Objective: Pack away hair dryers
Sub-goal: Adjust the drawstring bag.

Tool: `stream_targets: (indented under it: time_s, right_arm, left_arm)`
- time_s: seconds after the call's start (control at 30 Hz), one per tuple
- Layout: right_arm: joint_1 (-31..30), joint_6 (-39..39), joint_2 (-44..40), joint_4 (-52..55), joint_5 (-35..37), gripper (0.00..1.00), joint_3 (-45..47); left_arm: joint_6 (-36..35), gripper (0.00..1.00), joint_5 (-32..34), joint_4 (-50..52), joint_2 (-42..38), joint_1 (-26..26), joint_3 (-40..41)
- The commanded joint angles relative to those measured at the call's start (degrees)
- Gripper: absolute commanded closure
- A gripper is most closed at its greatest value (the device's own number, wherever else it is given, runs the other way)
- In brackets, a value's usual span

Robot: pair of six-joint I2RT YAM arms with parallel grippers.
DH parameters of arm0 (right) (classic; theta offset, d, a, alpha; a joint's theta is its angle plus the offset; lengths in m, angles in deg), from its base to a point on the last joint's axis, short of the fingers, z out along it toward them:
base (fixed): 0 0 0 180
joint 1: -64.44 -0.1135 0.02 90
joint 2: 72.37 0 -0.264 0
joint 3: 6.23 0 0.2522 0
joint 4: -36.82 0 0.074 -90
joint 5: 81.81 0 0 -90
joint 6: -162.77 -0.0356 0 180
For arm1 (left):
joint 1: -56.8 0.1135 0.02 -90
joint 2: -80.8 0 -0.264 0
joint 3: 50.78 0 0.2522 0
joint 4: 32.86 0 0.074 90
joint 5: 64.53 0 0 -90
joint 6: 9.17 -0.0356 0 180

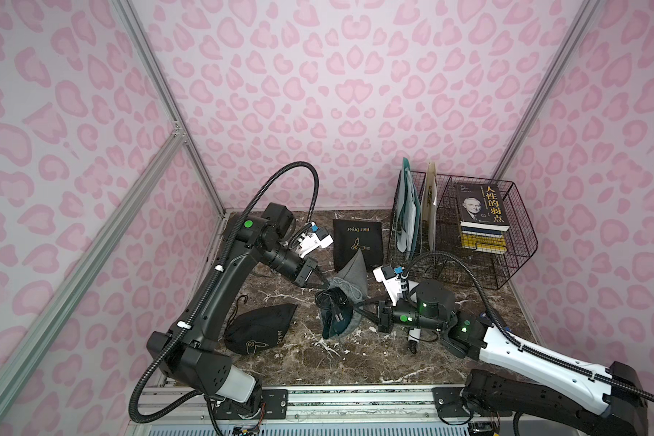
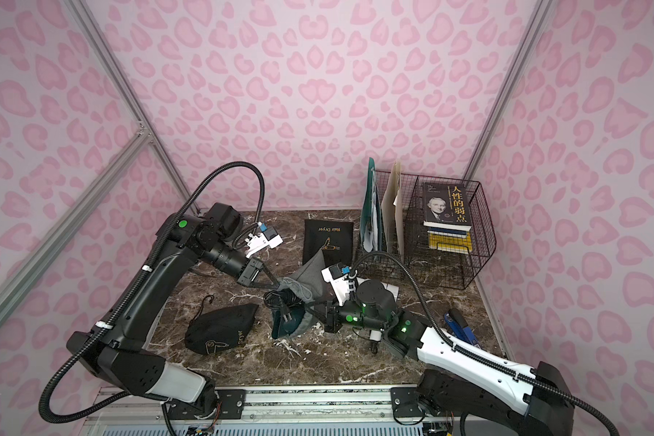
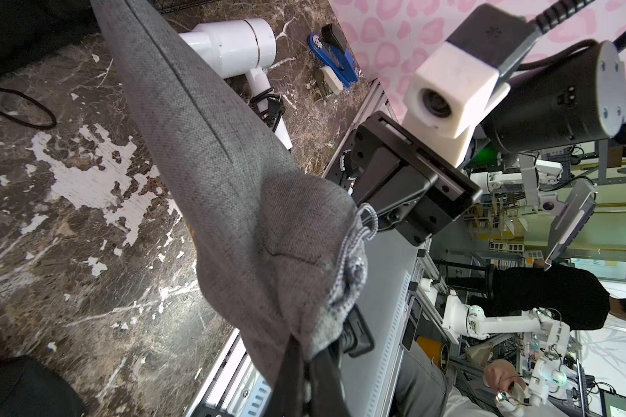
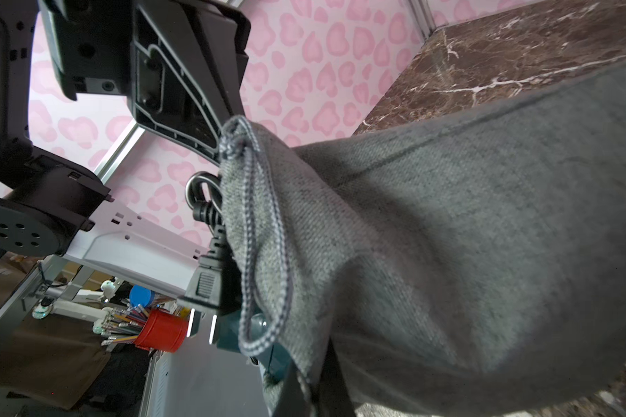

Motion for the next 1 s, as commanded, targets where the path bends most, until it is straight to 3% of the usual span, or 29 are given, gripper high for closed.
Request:
stream_targets:
  time_s: [0.0,0.27,0.6,0.77,0.97]
  right_arm:
    - [0.7,2.0,2.0,-0.2,-4.2,1.0,-1.4]
    - [4.2,3.3,6.6,2.1,-10.0,1.0,-1.5]
    - [6.7,7.4,8.5,4.4,-21.5,1.0,-6.8]
    - [9.9,8.7,7.4,6.3,-26.8,1.0,-8.0]
    - [12.3,4.3,8.4,-1.9,-32.5,1.0,-5.9]
  left_arm:
    - [-1.3,0.98,-1.5,1.0,-0.9,0.1,-1.8]
    - [-2.8,0.98,-2.9,3.7,-1.9,1.3,-6.4]
    - [1.2,0.98,4.8,-0.7,-0.5,2.9,1.3]
    - [0.8,0.98,2.5,0.3,-0.4,4.6,-0.7]
    - [-0.2,0.98,-1.6,1.2,-1.6,5.4,-1.8]
